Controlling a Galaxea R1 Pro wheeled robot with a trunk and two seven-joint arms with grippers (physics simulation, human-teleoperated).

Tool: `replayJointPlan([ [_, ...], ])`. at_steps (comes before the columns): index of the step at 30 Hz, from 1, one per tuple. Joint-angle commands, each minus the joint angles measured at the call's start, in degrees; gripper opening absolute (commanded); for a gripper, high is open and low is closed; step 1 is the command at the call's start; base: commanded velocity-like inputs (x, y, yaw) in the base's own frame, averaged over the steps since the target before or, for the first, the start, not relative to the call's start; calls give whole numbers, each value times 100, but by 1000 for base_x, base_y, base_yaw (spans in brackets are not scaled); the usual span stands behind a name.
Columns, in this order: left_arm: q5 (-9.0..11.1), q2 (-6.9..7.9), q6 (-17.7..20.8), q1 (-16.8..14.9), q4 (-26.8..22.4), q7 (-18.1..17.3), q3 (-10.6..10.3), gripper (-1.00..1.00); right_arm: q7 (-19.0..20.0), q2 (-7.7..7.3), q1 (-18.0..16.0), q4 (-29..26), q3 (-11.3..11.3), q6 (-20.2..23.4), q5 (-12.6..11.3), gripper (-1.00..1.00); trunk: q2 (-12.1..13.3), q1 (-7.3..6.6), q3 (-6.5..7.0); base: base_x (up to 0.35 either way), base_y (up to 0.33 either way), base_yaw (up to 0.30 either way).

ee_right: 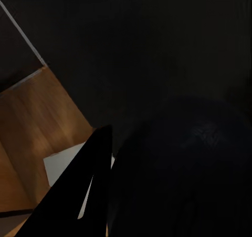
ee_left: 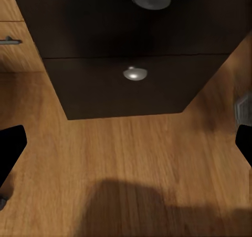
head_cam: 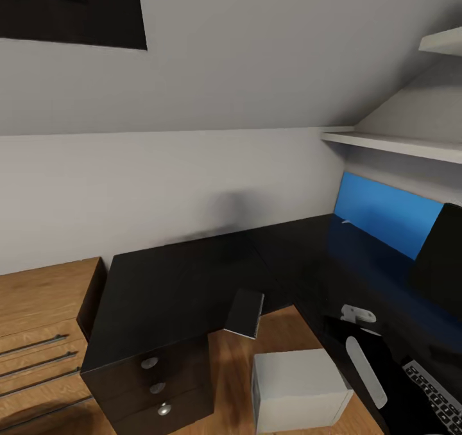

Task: In the bedroom, organize the workspace by keeping the computer under the desk, ensuring the monitor is on the desk, placing the keyboard on the desk next to the monitor, placing the mouse on the desk next to the keyboard, moving the folder from the swivel chair onto the desk next to the mouse, stacking the notebook on top of the folder with the pen on top of the notebook, and positioning the swivel chair next to the desk.

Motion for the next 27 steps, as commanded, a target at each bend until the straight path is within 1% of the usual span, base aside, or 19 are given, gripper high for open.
replayJointPlan([
  [1, -53, -2, -14, -3, -2, -14, 50, 100, -40, -3, -5, -6, 8, 10, -63, -100, -5, 0, -7, 0, 0, -234],
  [7, -53, -2, -20, -4, -2, -14, 49, 100, -21, -1, -5, 3, 11, -25, -67, -100, -5, 0, -7, 0, 0, -250],
  [12, -53, -2, -23, -5, -2, -14, 50, 100, -8, -3, -5, 70, 13, -309, -63, -100, -5, 0, -15, 0, 0, -245],
  [15, -53, -2, -23, -4, -2, -14, 50, 100, -2, -7, -5, 131, 22, -378, -63, -100, -5, 0, -22, 0, 0, -181],
  [22, -53, -2, -29, -2, -2, -14, 50, 100, 4, -7, -5, 191, 54, -436, -31, -100, -5, 0, -32, 0, 0, -44],
  [27, -53, -2, -32, -4, -2, -14, 49, 100, 4, -28, -5, 395, 57, -518, -5, -100, -5, 0, -32, 0, 0, -4],
])
